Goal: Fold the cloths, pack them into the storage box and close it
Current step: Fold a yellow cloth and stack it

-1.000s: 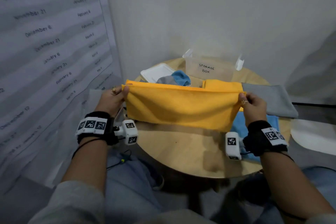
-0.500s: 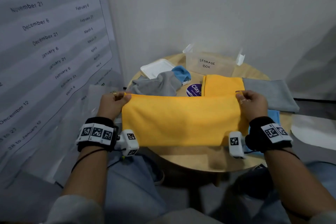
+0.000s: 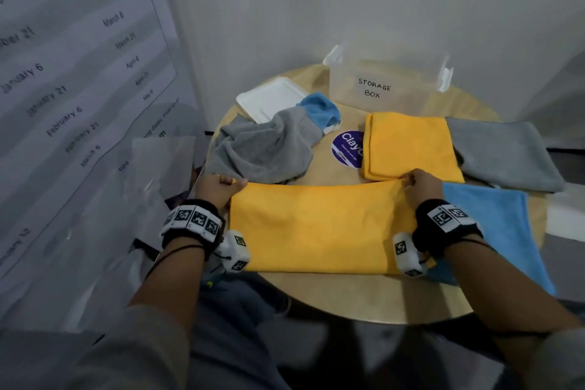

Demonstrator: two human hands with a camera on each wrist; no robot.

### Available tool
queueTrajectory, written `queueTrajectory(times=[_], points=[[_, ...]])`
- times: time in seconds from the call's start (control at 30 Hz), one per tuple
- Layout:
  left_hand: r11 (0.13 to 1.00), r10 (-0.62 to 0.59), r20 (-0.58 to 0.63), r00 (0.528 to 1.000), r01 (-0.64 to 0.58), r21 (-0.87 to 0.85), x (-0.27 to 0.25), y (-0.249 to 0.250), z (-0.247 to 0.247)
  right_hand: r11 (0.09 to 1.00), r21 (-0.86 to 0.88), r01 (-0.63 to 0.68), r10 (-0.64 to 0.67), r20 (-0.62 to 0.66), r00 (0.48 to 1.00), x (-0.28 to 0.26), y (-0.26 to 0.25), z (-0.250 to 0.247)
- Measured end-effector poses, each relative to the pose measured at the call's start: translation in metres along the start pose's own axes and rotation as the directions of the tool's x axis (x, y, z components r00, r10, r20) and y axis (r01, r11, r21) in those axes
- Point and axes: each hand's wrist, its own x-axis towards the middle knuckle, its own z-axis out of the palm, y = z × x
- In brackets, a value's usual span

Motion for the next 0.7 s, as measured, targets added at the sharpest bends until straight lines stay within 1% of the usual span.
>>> queueTrajectory(times=[0.1, 0.13, 0.17, 0.2, 0.23, 0.27, 0.3, 0.33, 0.37, 0.4, 0.43, 0.47, 0.5, 0.53, 0.6, 0.63, 0.7], points=[[0.999, 0.002, 0.071, 0.997, 0.000, -0.036, -0.003, 0.000, 0.005, 1.000, 0.016, -0.019, 0.019, -0.014, 1.000, -0.003, -0.003, -0.005], [0.998, -0.018, 0.079, 0.997, 0.022, -0.055, -0.008, 0.000, 0.006, 1.000, 0.008, 0.000, 0.001, -0.040, 0.999, -0.009, -0.007, -0.009], [0.998, -0.023, 0.056, 0.998, 0.026, -0.057, -0.017, 0.003, 0.005, 0.999, -0.003, 0.046, -0.046, -0.084, 0.995, -0.018, -0.012, -0.014], [1.000, 0.000, -0.002, 1.000, 0.000, -0.009, -0.029, 0.005, 0.006, 0.993, -0.013, 0.119, -0.120, -0.133, 0.984, -0.030, -0.019, -0.017], [0.995, 0.054, -0.062, 0.997, -0.049, 0.089, -0.046, 0.008, 0.009, 0.977, -0.018, 0.212, -0.212, -0.169, 0.963, -0.046, -0.027, -0.017], [0.969, 0.120, -0.077, 0.990, -0.100, 0.224, -0.067, 0.013, 0.016, 0.951, -0.023, 0.309, -0.308, -0.171, 0.936, -0.065, -0.034, -0.014], [0.922, 0.180, -0.039, 0.983, -0.154, 0.354, -0.090, 0.020, 0.026, 0.918, -0.014, 0.397, -0.395, -0.135, 0.909, -0.086, -0.040, -0.009], [0.869, 0.205, 0.040, 0.978, -0.201, 0.452, -0.110, 0.025, 0.041, 0.891, 0.007, 0.454, -0.453, -0.055, 0.890, -0.105, -0.043, 0.002], [0.825, 0.194, 0.142, 0.971, -0.240, 0.512, -0.128, 0.029, 0.059, 0.883, 0.012, 0.470, -0.469, 0.069, 0.880, -0.121, -0.044, 0.014], [0.807, 0.146, 0.249, 0.957, -0.261, 0.530, -0.142, 0.031, 0.078, 0.889, -0.024, 0.456, -0.441, 0.215, 0.871, -0.133, -0.044, 0.028], [0.812, 0.090, 0.344, 0.935, -0.269, 0.518, -0.152, 0.030, 0.096, 0.890, -0.096, 0.445, -0.392, 0.335, 0.857, -0.142, -0.040, 0.044], [0.823, 0.043, 0.410, 0.911, -0.265, 0.502, -0.158, 0.026, 0.111, 0.877, -0.176, 0.447, -0.349, 0.405, 0.845, -0.147, -0.034, 0.058], [0.828, 0.011, 0.449, 0.894, -0.260, 0.497, -0.159, 0.022, 0.120, 0.859, -0.235, 0.455, -0.326, 0.434, 0.840, -0.150, -0.029, 0.070], [0.819, -0.005, 0.464, 0.886, -0.263, 0.510, -0.160, 0.016, 0.125, 0.844, -0.275, 0.460, -0.312, 0.446, 0.839, -0.153, -0.023, 0.077], [0.783, -0.011, 0.475, 0.880, -0.288, 0.552, -0.160, 0.005, 0.125, 0.832, -0.315, 0.457, -0.304, 0.429, 0.850, -0.155, -0.008, 0.082], [0.769, -0.018, 0.483, 0.876, -0.296, 0.567, -0.158, 0.001, 0.121, 0.837, -0.330, 0.436, -0.285, 0.418, 0.862, -0.154, 0.000, 0.079], [0.758, -0.044, 0.507, 0.861, -0.302, 0.578, -0.154, -0.005, 0.112, 0.878, -0.322, 0.354, -0.212, 0.402, 0.891, -0.151, 0.014, 0.069]])
